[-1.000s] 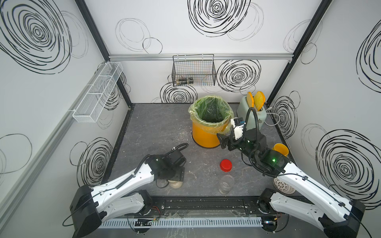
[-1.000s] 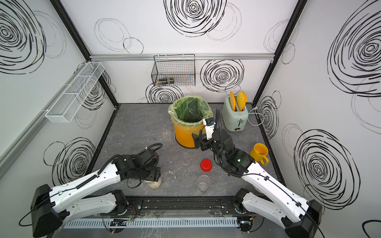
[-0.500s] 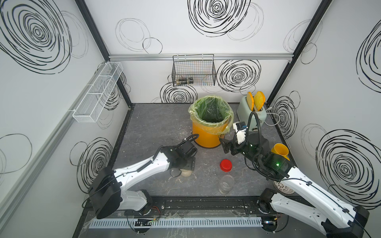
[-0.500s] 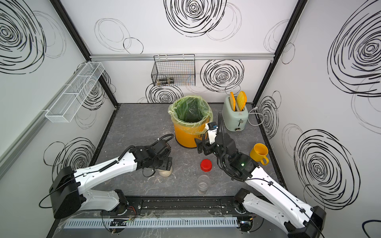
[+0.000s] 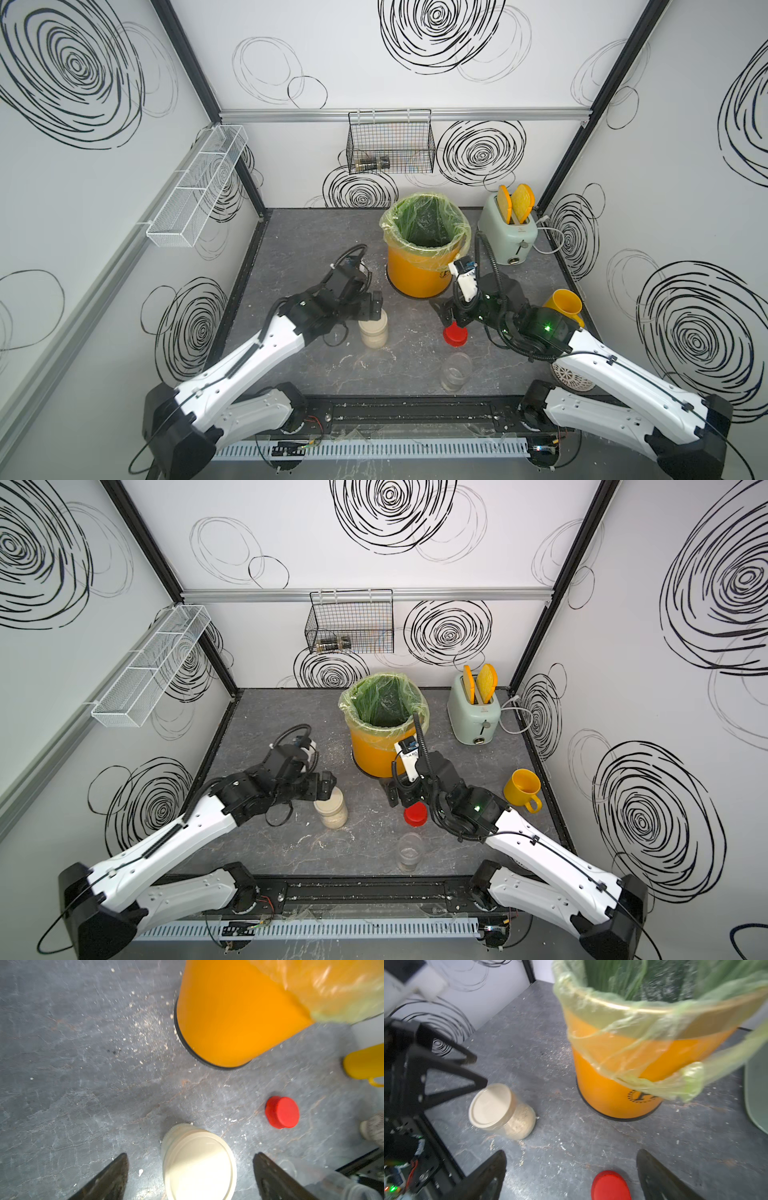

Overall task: Empty expired oatmeal from jars
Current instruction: Move the jar to the center of the board, then pick up the jar from the center of the board.

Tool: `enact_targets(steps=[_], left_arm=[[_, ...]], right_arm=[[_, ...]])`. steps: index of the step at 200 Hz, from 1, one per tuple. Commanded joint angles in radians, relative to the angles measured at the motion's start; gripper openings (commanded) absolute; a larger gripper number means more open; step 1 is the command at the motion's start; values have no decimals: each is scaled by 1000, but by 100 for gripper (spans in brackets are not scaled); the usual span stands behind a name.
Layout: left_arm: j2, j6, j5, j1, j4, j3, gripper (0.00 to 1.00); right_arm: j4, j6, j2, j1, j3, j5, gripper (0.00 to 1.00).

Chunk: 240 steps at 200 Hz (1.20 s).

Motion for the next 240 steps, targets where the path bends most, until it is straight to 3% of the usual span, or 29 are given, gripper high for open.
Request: enact_targets(steps=[1,23,35,76,148,223,240], left_arm=[[-55,63,119,159,10,-56,96],[-64,88,225,335,2,-74,96],[-72,80,237,388,12,-91,96],[-85,45,180,401,55,-102,96],[-151,35,187,441,112,-185,96],[-156,39,214,441,134,-196,96],[-158,47,224,440,144,-202,96]], right_arm=[[-25,42,110,112,91,59,98],[-18,63,254,206,166,87,98],[-24,71,342,242,213,90,98],[-119,52,575,280,382,53,98],[-212,17,821,304,537,36,98],[-161,-11,897,266,559,53,100],[-165,-12,905,262,567,33,88]])
